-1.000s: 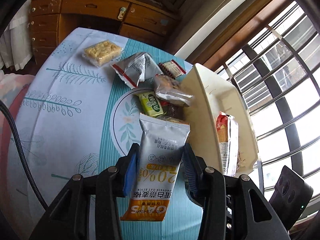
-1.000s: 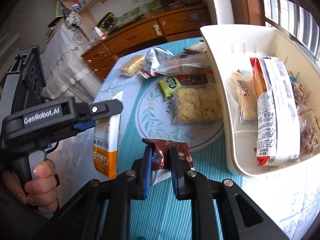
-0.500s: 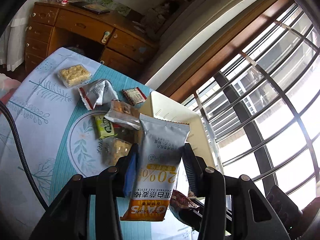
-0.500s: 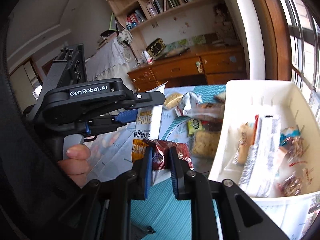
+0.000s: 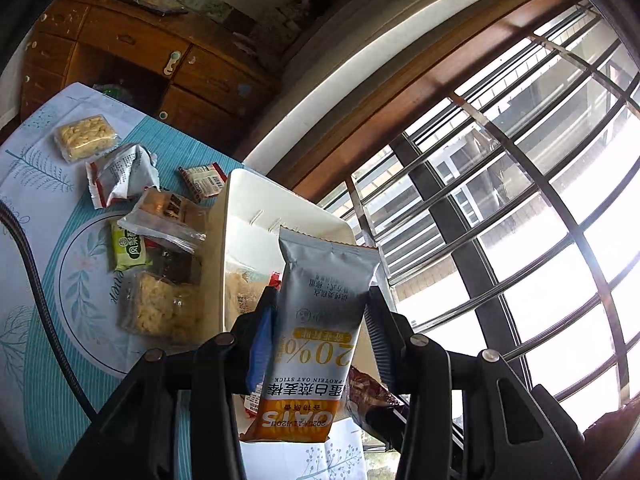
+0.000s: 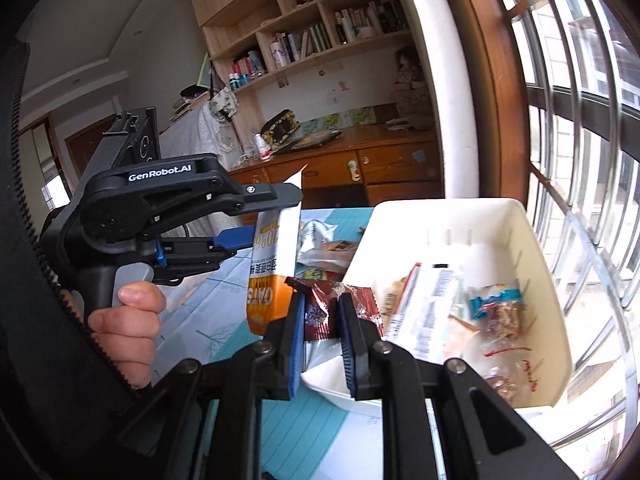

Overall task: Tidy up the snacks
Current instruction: 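Carry the OATS bar and red candy into the white tray and release both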

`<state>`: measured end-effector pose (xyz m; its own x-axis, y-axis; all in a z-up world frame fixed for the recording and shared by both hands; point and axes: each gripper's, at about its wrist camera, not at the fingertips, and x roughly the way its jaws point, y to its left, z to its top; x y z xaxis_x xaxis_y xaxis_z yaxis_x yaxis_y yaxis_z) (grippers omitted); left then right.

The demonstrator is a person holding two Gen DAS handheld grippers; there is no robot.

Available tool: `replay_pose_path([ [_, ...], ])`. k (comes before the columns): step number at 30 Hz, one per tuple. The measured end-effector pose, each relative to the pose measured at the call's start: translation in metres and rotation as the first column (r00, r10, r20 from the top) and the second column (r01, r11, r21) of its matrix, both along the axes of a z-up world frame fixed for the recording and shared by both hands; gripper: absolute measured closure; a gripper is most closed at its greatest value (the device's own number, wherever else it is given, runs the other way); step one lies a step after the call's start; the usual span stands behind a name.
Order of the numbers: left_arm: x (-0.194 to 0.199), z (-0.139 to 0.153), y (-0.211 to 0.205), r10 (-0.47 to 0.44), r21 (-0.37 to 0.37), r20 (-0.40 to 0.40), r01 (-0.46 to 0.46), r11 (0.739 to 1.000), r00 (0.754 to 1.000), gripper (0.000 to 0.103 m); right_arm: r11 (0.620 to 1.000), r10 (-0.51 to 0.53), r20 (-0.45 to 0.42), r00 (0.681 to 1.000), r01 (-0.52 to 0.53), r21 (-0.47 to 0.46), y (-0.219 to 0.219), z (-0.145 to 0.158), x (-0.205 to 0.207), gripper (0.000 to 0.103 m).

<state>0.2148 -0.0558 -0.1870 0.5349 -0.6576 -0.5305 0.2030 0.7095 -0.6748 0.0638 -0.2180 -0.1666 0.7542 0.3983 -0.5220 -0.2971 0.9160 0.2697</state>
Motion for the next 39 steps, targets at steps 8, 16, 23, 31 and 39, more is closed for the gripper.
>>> replay_pose_path([
  [8, 0.011, -0.009, -0.041, -0.059, 0.070, -0.020, 0.060, 0.996, 0.998, 0.061, 0.996, -0.081, -0.014, 0.997, 0.081, -0.024, -0.031, -0.005, 0.001, 0.086],
  [16, 0.015, -0.022, -0.056, -0.060, 0.162, -0.073, 0.071, 0.984, 0.996, 0.028, 0.986, -0.160, -0.063, 0.985, 0.157, -0.049, -0.053, -0.017, 0.010, 0.083],
  [23, 0.017, -0.023, -0.040, -0.009, 0.212, -0.113, 0.033, 0.977, 0.994, 0.022, 0.982, -0.188, -0.105, 0.976, 0.184, -0.053, -0.057, -0.025, 0.018, 0.070],
  [31, 0.018, -0.018, -0.007, 0.020, 0.264, -0.110, 0.009, 0.965, 0.994, 0.017, 0.979, -0.196, -0.094, 0.976, 0.190, -0.072, -0.039, -0.025, 0.026, 0.062],
  [39, 0.023, -0.016, 0.039, 0.055, 0.382, -0.132, 0.000, 0.924, 0.990, 0.017, 0.975, -0.219, -0.098, 0.971, 0.214, -0.061, -0.005, -0.027, 0.037, 0.062],
])
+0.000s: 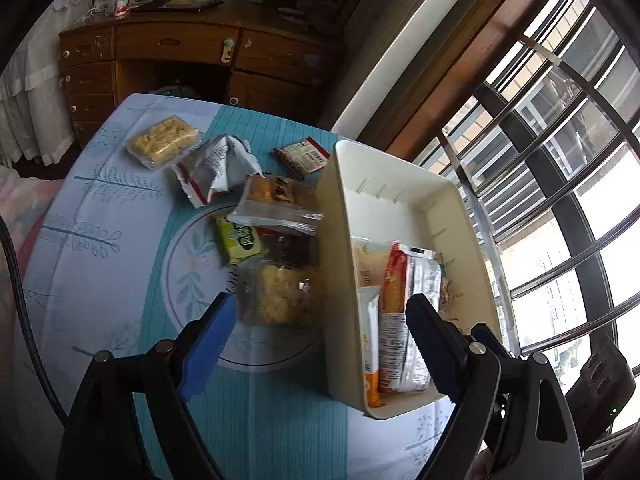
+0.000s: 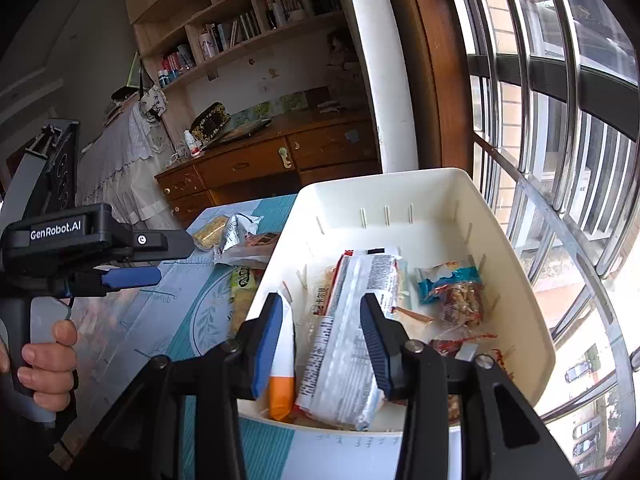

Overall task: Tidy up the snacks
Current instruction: 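Carry the OATS bar and red candy into the white tray and release both, then withdraw both tools from the tray toward the clear snack packs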

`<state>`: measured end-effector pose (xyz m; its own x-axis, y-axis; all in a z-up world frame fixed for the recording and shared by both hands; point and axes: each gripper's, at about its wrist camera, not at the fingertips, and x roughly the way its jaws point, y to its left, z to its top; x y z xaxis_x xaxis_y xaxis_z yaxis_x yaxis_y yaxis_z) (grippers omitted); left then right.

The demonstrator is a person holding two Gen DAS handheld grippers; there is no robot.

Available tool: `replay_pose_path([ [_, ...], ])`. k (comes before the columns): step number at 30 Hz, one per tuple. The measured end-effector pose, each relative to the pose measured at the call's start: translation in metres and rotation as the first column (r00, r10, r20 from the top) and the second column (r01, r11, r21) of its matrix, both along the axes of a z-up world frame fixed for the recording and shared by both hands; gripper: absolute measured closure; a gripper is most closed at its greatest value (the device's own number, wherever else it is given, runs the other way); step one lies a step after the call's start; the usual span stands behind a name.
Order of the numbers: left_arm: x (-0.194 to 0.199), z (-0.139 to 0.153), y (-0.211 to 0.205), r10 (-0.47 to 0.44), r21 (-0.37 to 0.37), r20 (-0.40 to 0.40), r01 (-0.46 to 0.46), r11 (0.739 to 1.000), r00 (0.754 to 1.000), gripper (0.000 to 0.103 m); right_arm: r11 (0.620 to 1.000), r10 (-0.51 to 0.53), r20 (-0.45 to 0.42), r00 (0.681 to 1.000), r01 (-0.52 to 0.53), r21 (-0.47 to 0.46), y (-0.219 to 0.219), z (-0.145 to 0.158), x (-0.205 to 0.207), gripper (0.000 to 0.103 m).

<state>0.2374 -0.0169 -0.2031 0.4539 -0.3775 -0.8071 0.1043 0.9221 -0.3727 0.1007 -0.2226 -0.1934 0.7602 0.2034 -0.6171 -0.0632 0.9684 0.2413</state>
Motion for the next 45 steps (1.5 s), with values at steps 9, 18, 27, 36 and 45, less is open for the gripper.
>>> replay_pose_path([
  [9, 0.005, 0.005, 0.063, -0.029, 0.076, -0.006, 0.029, 0.997, 1.000, 0.017, 0.993, -0.095, -0.067, 0.993, 0.099, 0.058, 0.048, 0.002, 0.013, 0.057],
  [18, 0.024, 0.010, 0.127, -0.036, 0.127, 0.010, 0.034, 0.991, 0.999, 0.017, 0.968, -0.221, -0.225, 0.949, 0.241, 0.064, 0.101, 0.003, 0.041, 0.055],
  [27, 0.051, 0.022, 0.179, -0.060, 0.137, 0.038, 0.054, 0.989, 0.997, 0.017, 0.881, -0.372, -0.398, 0.839, 0.453, 0.132, 0.131, -0.001, 0.068, 0.055],
  [36, 0.085, 0.007, 0.188, -0.043, 0.163, 0.078, 0.030, 0.986, 0.996, 0.017, 0.733, -0.482, -0.516, 0.708, 0.649, 0.207, 0.141, -0.023, 0.082, 0.045],
  [45, 0.132, -0.016, 0.172, -0.045, 0.240, 0.051, 0.032, 0.970, 0.998, 0.017, 0.651, -0.517, -0.624, 0.586, 0.742, 0.157, 0.138, -0.059, 0.100, 0.032],
])
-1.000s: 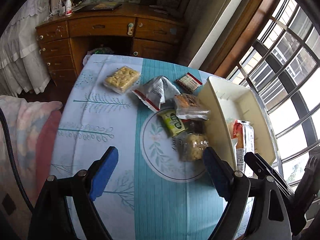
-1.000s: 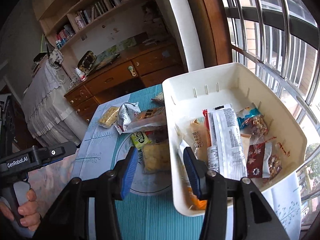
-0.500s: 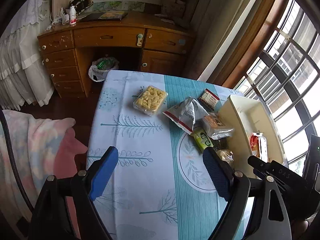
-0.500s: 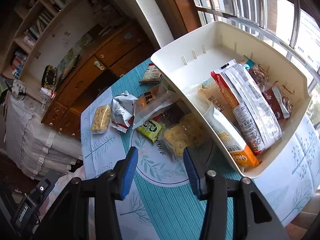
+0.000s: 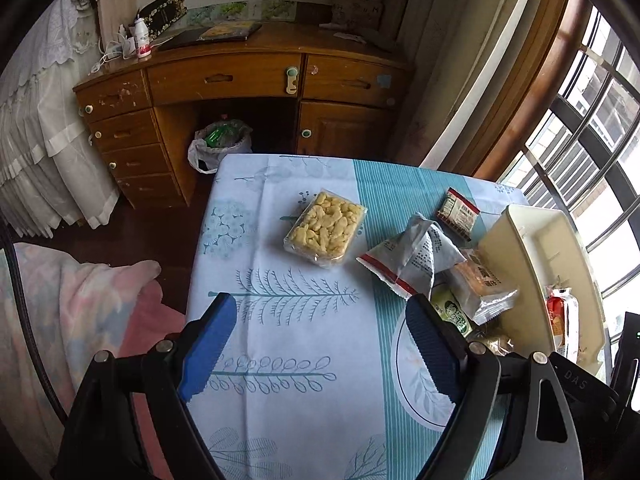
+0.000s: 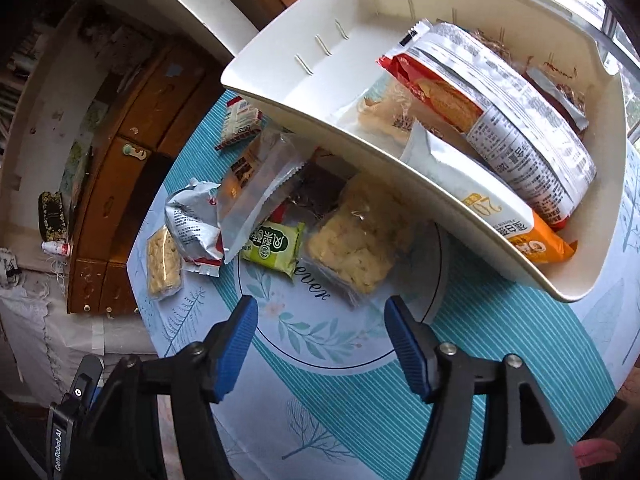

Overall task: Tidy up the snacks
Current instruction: 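Withdraw both tools from the tray toward the clear snack packs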

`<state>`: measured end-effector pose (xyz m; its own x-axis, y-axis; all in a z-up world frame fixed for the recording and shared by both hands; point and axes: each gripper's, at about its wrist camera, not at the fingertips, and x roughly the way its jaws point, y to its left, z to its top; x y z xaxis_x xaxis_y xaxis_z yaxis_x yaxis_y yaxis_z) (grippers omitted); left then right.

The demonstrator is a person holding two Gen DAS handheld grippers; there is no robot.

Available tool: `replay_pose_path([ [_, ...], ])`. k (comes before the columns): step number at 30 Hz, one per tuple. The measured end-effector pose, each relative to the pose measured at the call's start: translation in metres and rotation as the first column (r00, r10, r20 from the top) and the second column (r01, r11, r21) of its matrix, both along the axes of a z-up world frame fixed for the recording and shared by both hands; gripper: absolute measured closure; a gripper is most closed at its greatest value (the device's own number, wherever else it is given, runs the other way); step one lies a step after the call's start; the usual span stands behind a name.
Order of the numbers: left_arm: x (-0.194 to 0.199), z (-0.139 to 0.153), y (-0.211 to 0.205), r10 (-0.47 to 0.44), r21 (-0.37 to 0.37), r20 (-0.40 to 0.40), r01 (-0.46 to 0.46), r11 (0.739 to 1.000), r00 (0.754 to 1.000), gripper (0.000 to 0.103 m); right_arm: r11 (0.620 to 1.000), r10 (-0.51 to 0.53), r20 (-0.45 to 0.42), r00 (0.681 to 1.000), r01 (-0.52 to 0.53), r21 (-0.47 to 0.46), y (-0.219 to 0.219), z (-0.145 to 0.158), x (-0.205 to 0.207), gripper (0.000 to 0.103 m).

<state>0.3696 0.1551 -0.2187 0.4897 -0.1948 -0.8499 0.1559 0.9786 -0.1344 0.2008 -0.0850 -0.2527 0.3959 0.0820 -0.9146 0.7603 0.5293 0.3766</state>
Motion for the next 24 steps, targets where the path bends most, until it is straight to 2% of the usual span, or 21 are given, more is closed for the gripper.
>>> replay_pose_path([
  [2, 0.010, -0.007, -0.003, 0.005, 0.018, -0.011, -0.005, 1.000, 1.000, 0.017, 1.000, -0.022, -0.039, 0.999, 0.022, -0.010, -0.002, -0.005, 0.005, 0.023],
  [5, 0.025, -0.018, -0.010, 0.009, 0.047, -0.026, -0.008, 0.999, 1.000, 0.017, 0.998, -0.061, -0.103, 0.993, 0.061, -0.003, -0.006, -0.016, 0.010, 0.021],
  [8, 0.039, -0.031, -0.016, -0.010, 0.067, -0.020, 0.011, 0.998, 1.000, 0.017, 0.994, -0.103, -0.124, 0.987, 0.107, 0.026, -0.010, -0.024, 0.010, 0.021],
  [19, 0.089, -0.072, -0.052, -0.081, 0.156, -0.025, 0.084, 0.984, 0.996, 0.017, 0.987, -0.163, -0.094, 0.982, 0.164, 0.001, -0.021, -0.039, 0.023, 0.021],
  [24, 0.106, -0.085, -0.065, -0.092, 0.193, -0.025, 0.095, 0.977, 0.995, 0.017, 0.987, -0.162, -0.113, 0.980, 0.162, -0.009, -0.030, -0.047, 0.033, 0.021],
])
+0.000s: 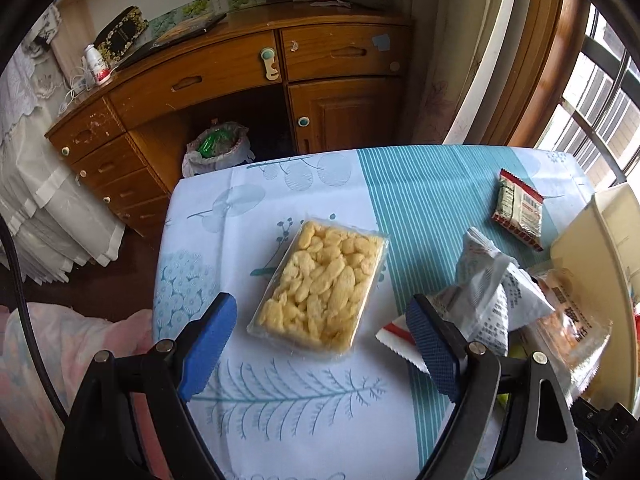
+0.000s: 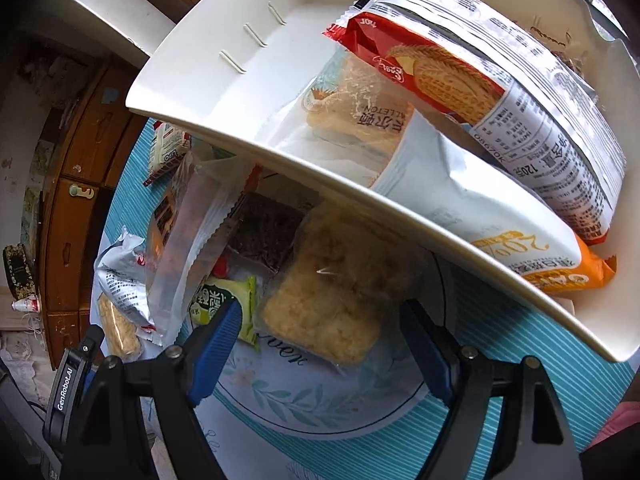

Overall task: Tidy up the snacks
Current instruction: 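Withdraw both tools from the tray toward the clear snack packs, then grasp the clear yellow-cracker pack with the left tool while the right tool grasps the crumbly snack bag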

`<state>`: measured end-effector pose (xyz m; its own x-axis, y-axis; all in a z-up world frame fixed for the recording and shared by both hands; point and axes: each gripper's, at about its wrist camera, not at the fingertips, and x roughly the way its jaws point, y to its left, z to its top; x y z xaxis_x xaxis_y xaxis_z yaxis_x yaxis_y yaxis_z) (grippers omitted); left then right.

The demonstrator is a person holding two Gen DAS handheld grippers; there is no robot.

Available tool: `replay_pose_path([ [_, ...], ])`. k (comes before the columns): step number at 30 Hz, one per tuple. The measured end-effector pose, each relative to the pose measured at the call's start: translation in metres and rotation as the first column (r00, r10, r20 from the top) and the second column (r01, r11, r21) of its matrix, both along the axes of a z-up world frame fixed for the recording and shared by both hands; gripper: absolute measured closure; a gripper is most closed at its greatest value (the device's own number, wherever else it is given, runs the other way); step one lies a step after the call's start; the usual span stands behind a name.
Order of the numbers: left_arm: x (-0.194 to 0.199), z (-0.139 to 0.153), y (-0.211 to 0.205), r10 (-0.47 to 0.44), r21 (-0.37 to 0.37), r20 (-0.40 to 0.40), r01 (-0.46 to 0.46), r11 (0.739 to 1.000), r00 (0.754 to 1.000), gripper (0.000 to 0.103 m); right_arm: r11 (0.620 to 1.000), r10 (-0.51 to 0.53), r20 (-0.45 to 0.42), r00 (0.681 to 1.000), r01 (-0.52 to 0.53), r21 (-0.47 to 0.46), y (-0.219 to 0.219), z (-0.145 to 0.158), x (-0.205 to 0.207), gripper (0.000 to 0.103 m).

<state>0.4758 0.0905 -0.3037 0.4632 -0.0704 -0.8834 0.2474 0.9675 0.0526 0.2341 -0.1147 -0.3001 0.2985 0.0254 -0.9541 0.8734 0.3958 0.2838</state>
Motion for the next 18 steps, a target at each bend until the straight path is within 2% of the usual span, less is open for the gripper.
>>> replay_pose_path([
  [10, 0.019, -0.020, -0.013, -0.013, 0.035, -0.005, 0.013, 0.999, 1.000, 0.017, 1.000, -0.004, -0.054, 0.999, 0.004, 0.000, -0.006, -0.012, 0.012, 0.021],
  [18, 0.029, -0.034, -0.018, -0.002, 0.040, -0.029, 0.003, 0.999, 1.000, 0.017, 0.998, 0.025, -0.085, 0.996, -0.029, -0.052, 0.000, -0.016, 0.027, 0.020],
])
